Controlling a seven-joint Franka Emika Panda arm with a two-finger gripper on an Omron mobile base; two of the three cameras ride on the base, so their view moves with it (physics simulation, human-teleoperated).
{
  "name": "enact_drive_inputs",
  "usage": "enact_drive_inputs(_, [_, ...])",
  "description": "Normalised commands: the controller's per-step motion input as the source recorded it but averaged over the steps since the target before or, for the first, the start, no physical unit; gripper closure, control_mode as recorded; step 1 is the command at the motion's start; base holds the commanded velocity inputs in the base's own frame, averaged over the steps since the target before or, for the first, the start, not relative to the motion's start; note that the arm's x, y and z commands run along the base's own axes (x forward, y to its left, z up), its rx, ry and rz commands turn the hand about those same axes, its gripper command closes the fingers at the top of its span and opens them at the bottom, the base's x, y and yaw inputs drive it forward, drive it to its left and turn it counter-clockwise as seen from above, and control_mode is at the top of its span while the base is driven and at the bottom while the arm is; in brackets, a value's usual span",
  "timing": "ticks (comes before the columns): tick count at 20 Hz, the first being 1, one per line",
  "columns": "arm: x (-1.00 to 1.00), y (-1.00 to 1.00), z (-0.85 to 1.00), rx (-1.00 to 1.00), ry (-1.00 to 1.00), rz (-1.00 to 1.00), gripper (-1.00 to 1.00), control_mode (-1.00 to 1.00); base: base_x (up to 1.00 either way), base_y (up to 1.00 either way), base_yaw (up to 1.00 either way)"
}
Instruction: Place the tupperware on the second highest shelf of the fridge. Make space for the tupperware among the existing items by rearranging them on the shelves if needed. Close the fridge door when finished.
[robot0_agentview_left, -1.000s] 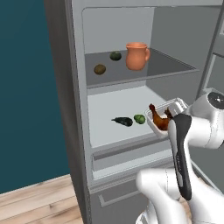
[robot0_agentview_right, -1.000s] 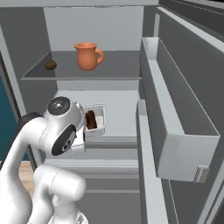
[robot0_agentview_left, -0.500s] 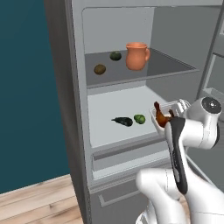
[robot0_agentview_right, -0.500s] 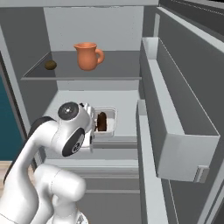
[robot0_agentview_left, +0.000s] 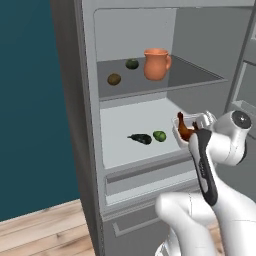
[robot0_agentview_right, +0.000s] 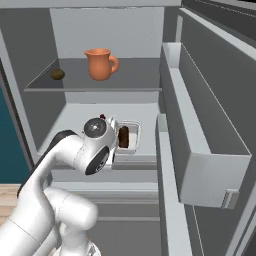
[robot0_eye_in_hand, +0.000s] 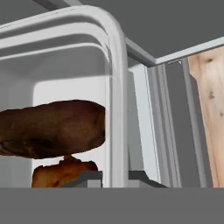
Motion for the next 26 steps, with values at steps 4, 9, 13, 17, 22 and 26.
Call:
enact_drive_inputs(4, [0.42, -0.02, -0.08, 0.00, 0.00, -0.03, 1.00, -1.00, 0.00, 0.00, 0.00])
enact_drive_inputs(9, [0.45, 0.00, -0.10, 0.00, 0.00, -0.11, 1.00, -1.00, 0.00, 0.00, 0.00])
enact_drive_inputs(13, [0.35, 0.00, -0.06, 0.00, 0.00, -0.18, 1.00, -1.00, 0.00, 0.00, 0.00])
enact_drive_inputs(17, [0.40, 0.00, -0.03, 0.00, 0.00, -0.17, 1.00, -1.00, 0.00, 0.00, 0.00])
enact_drive_inputs(22, [0.32, -0.01, -0.11, 0.00, 0.00, -0.14, 1.00, -1.00, 0.00, 0.00, 0.00])
enact_drive_inputs(26, [0.14, -0.20, -0.25, 0.00, -0.04, -0.08, 1.00, -1.00, 0.00, 0.00, 0.00])
